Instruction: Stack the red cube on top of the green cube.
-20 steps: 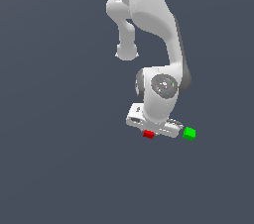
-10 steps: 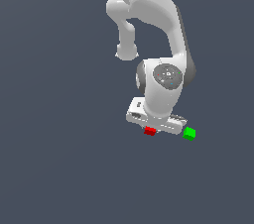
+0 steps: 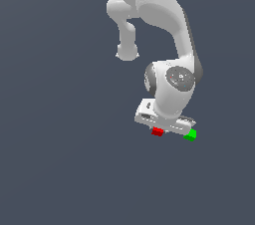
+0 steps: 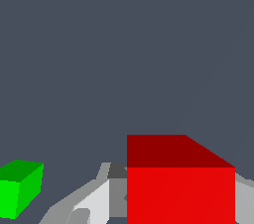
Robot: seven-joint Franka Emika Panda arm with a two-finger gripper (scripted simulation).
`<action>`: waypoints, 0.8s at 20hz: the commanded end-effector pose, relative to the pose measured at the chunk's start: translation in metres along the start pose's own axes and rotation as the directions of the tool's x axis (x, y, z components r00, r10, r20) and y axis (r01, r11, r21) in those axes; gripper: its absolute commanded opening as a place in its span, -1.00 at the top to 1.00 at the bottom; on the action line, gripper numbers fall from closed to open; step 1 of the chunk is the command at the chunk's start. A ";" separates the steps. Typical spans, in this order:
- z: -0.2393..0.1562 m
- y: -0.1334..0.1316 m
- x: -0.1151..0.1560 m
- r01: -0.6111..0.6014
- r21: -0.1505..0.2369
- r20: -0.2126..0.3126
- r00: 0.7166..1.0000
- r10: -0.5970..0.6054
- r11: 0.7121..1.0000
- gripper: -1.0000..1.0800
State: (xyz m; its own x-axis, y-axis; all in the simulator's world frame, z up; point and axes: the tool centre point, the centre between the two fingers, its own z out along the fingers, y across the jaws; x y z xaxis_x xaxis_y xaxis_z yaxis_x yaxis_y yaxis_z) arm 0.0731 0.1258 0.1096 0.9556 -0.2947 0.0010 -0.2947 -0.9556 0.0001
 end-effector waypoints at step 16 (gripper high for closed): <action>0.045 -0.145 -0.060 0.002 0.001 0.001 1.000 -0.002 1.000 1.00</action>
State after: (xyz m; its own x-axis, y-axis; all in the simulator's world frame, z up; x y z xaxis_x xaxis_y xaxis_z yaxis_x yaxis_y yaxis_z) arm 0.0585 0.2735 0.0666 0.9568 -0.2909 -0.0013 -0.2909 -0.9568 -0.0002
